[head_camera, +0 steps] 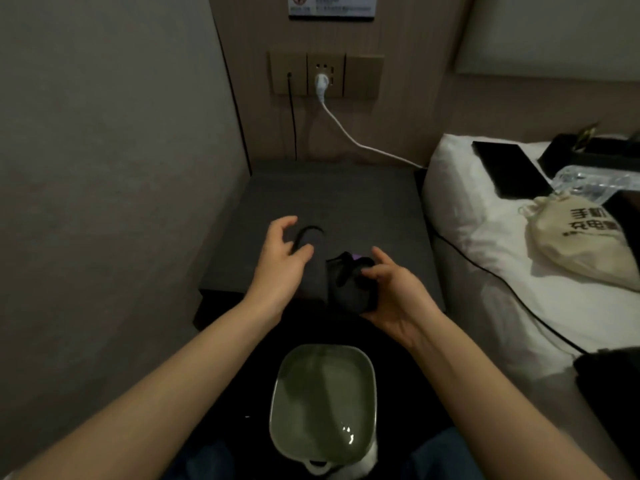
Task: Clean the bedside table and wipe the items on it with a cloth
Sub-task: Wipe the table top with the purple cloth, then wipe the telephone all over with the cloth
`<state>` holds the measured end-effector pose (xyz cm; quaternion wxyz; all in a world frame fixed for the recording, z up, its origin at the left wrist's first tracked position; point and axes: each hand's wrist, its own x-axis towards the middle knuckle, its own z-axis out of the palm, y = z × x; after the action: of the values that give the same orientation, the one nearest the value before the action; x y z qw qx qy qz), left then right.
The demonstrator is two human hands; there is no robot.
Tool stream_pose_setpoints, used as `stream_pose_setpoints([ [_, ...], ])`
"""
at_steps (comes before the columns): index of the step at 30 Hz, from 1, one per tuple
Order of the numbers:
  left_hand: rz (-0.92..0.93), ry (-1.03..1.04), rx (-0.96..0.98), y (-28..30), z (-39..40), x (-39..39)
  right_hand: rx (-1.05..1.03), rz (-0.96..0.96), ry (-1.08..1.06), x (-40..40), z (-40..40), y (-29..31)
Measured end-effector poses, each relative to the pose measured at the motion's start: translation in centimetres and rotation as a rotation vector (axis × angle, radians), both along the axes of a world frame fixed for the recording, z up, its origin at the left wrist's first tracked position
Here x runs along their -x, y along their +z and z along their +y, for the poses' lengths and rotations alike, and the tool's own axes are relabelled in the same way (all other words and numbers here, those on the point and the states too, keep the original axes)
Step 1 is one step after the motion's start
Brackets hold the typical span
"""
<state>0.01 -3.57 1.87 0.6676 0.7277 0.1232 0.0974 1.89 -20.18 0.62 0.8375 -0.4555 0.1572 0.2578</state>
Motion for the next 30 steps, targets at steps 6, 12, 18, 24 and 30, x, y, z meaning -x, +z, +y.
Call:
stream_pose_setpoints([
  [6,0.278,-0.261,0.255,-0.2,-0.7,4.1,0.13,0.081,-0.024,3.2,1.5,-1.9],
  [12,0.687,-0.144,-0.013,-9.0,0.1,6.8,0.503,0.189,0.118,5.2,2.3,-8.6],
  [18,0.924,-0.118,0.171,-17.1,-1.4,7.6,0.702,0.236,0.256,6.6,3.7,-16.4],
  [24,0.738,-0.465,-0.677,-21.5,-0.8,7.4,1.164,-0.006,0.46,5.6,3.0,-19.2],
  [30,0.691,-0.994,-1.317,-24.3,-2.8,7.8,1.463,-0.262,0.824,5.4,2.4,-19.8],
])
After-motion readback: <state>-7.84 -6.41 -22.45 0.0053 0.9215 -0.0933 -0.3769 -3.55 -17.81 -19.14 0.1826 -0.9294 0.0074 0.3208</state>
